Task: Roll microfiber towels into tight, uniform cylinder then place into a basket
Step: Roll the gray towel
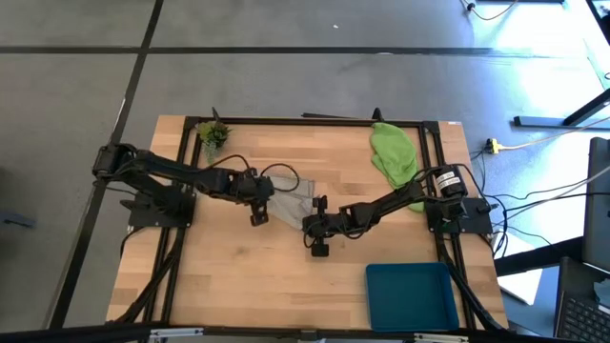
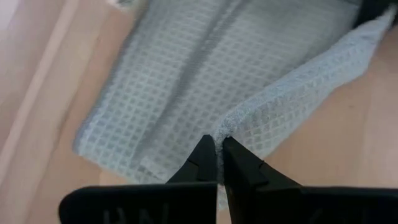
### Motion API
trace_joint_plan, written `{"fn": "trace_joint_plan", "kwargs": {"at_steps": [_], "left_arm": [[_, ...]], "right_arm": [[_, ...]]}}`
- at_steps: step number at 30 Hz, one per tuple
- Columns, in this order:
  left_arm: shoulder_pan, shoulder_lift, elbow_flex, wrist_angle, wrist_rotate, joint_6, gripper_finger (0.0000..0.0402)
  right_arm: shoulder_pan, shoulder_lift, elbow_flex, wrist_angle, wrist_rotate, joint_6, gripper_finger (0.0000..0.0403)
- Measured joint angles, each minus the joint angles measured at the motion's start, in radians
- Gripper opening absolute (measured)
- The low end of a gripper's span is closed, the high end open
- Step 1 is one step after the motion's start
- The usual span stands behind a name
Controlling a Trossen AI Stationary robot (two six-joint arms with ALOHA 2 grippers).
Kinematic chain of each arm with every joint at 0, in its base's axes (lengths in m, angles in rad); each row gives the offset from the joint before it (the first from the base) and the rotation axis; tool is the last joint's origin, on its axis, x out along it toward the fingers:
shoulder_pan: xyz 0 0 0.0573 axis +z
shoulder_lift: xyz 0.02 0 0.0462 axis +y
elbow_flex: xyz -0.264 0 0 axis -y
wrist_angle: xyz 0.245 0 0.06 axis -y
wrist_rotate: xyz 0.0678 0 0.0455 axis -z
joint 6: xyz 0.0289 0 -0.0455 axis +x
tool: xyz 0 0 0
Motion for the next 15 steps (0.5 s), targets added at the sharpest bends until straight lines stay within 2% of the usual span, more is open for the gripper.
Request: {"fn": "trace_joint_plan", "kwargs": {"at_steps": [15], "left_arm": [[0.064,0.154,-0.023,0.087,-0.004,0.016,0.0]], "right_arm": [[0.0,0.0,0.0,0.006,-0.003,-0.001,0.0021]]}}
